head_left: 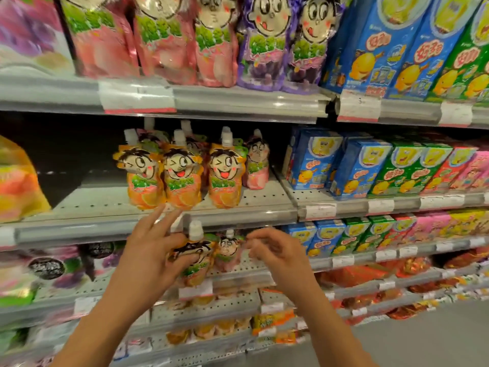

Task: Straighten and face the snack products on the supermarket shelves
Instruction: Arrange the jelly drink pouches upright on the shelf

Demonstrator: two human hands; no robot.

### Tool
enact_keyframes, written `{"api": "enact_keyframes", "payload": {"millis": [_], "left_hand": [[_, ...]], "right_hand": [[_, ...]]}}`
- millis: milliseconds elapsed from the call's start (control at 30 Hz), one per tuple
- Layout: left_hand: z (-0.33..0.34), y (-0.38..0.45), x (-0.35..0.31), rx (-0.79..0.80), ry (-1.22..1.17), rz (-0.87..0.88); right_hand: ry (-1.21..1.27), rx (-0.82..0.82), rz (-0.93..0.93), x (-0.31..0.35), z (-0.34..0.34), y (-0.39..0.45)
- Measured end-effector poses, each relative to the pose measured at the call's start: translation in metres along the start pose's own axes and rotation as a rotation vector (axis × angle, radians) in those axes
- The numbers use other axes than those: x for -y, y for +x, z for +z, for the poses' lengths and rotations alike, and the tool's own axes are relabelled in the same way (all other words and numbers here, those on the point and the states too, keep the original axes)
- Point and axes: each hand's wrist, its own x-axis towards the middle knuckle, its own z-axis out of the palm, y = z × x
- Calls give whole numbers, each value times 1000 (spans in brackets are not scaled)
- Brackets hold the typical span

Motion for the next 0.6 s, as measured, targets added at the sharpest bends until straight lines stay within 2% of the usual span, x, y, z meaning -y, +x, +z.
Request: {"api": "enact_keyframes", "payload": {"millis": [167, 333, 500, 600], "left_hand": [[3, -1, 47, 44, -67, 74], [8, -1, 71, 81, -37, 158], [2, 2, 74, 109, -26, 172], [-4, 9, 76, 91, -31, 192]], "right_hand": [[63, -187, -21, 20, 10, 22], [-68, -304, -52, 44, 19, 47], [-195, -359, -120, 69, 24, 87], [-135, -396, -108, 73, 25, 113]]}}
